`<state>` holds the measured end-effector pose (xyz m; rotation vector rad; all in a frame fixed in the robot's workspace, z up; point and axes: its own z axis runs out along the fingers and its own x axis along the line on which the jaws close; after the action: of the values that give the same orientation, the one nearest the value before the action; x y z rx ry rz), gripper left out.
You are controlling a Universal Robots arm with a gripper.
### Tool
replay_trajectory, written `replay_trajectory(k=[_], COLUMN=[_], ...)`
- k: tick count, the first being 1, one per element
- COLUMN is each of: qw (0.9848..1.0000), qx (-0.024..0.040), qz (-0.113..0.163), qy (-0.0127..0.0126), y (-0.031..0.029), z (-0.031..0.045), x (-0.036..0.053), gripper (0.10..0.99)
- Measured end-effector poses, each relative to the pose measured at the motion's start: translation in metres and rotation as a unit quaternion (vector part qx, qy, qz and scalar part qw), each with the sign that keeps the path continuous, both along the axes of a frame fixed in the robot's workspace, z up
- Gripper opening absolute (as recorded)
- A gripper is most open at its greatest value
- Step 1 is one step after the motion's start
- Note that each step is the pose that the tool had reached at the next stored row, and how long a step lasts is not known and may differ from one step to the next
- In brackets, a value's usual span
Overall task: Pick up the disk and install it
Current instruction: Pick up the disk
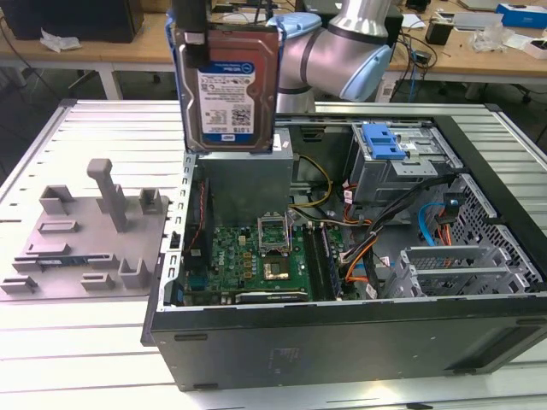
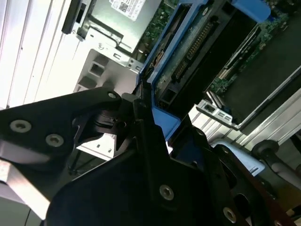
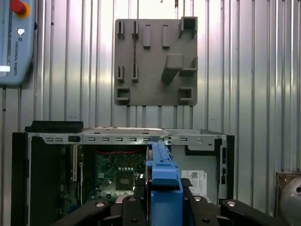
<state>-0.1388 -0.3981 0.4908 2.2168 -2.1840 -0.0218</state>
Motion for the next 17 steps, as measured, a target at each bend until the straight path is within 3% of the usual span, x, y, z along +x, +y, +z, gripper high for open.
replay_trajectory(k=[10, 12, 15, 17], qw=[1.0000, 1.0000, 1.0000, 1.0000], qx=[0.0000, 0.0000, 0.0000, -0.0001], qz=[0.000, 0.000, 0.000, 0.000], qy=[0.0000, 0.0000, 0.0000, 0.0001], y=[-0.0345, -0.0450, -0.0563, -0.0681], z=[0.0000, 0.0000, 0.0000, 0.0000], x=[0.0314, 0.0404, 0.0509, 0.0632], gripper=[0.365, 0.365, 0.365, 0.365])
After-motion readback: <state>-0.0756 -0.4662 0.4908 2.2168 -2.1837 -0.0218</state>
